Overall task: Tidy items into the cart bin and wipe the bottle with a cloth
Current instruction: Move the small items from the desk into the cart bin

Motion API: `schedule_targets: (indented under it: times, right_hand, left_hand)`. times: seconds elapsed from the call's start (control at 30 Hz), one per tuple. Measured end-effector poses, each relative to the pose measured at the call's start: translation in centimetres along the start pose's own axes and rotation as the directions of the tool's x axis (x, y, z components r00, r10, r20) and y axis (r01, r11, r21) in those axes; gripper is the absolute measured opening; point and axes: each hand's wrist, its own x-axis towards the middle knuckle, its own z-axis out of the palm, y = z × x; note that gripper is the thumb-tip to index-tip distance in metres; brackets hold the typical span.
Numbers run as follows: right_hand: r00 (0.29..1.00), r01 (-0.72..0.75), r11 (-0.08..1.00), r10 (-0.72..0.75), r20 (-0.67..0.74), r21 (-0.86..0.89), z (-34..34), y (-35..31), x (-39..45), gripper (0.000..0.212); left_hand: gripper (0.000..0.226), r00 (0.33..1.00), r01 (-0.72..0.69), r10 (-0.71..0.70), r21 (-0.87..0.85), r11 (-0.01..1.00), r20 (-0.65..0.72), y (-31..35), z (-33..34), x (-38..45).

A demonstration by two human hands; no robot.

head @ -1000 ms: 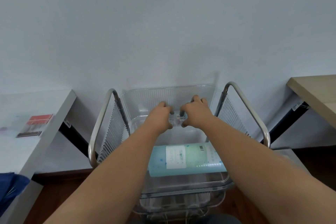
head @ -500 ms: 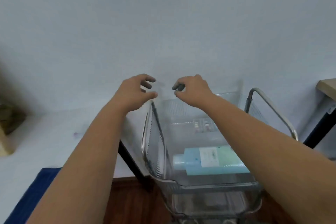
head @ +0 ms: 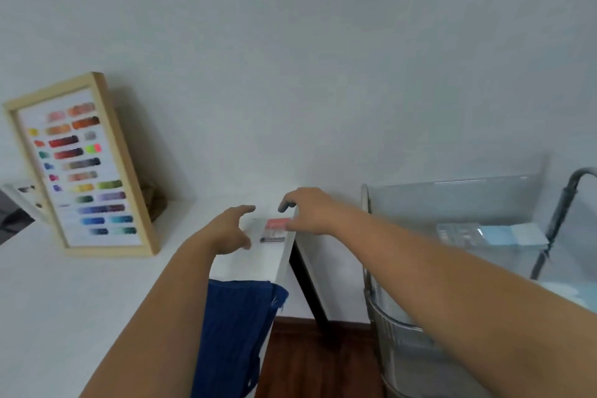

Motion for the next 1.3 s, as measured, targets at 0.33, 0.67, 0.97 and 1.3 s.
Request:
schedule_targets:
  times: [0.33, 0.67, 0.97, 1.3]
  right_hand:
    - [0.989, -0.008, 0.998, 0.018, 0.144, -0.067, 3.6, -1.0, 2.5, 0.063]
    - [0.988, 0.148, 0.974, -0.155, -0.027, -0.172, -0.7, 0.2, -1.7, 0.06]
    - [0.951, 0.063, 0.994, -0.088, -0.295, -0.093, -8.3, 5.9, -10.2, 0.054]
    - [0.878, -0.351, 0.936, 0.321, -0.354, -0.023, -11.9, 17.1, -17.0, 0.034]
  left_hand:
    - [0.079, 0.996, -0.085, 0.085, -0.111, 0.99, -0.007, -1.9, 1.0, 1.4]
    - [0.075, 0.974, -0.206, 0.176, -0.237, 0.95, -0.142, 0.9, 0.3, -0.7]
    - [0.066, 0.866, -0.457, 0.388, -0.18, 0.871, -0.317, 12.1, 1.6, -2.6]
    - [0.085, 0.876, -0.482, 0.48, -0.044, 0.875, -0.054, 24.2, 10.7, -1.4]
